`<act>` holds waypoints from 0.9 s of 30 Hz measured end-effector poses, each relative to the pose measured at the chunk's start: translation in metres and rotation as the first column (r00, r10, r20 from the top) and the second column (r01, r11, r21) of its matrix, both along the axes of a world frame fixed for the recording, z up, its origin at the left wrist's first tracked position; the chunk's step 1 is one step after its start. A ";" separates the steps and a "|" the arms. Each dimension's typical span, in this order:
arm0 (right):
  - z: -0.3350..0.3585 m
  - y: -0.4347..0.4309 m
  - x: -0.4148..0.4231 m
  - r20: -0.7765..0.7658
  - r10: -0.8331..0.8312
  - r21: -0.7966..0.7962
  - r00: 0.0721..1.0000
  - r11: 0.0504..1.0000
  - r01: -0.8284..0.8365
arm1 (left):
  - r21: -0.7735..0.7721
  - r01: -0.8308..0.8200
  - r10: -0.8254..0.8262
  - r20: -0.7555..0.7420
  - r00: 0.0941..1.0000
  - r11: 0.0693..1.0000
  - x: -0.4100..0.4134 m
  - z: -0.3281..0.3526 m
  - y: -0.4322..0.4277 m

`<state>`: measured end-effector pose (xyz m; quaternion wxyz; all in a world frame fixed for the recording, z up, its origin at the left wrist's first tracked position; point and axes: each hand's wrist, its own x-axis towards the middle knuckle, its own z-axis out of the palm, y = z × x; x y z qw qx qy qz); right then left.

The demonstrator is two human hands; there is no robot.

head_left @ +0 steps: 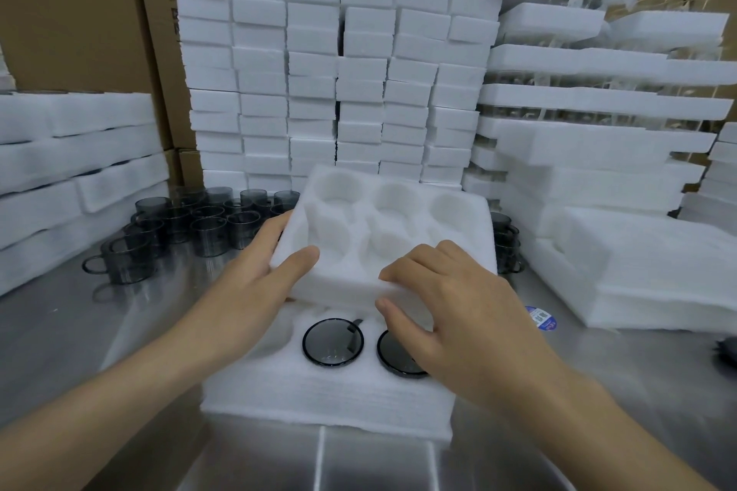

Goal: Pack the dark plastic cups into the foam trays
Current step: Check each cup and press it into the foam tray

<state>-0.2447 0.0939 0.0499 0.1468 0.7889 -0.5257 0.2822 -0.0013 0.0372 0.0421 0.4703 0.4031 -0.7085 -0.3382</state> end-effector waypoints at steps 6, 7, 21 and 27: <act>-0.002 -0.003 0.000 0.022 0.007 -0.041 1.000 0.999 -0.006 | 0.025 0.007 -0.007 -0.019 1.000 1.000 -0.002 0.002 0.002; -0.003 -0.004 -0.001 0.030 0.007 -0.056 1.000 0.998 -0.006 | 0.028 0.011 -0.011 -0.020 1.000 1.000 -0.002 0.002 0.002; -0.010 -0.014 -0.007 0.091 0.033 -0.259 0.995 0.966 -0.009 | 0.285 0.023 0.064 -0.290 0.955 0.958 0.011 0.002 -0.030; -0.009 -0.011 -0.006 0.120 0.004 -0.230 0.993 0.973 0.024 | 0.328 0.039 0.057 -0.280 0.958 0.944 0.013 0.001 -0.028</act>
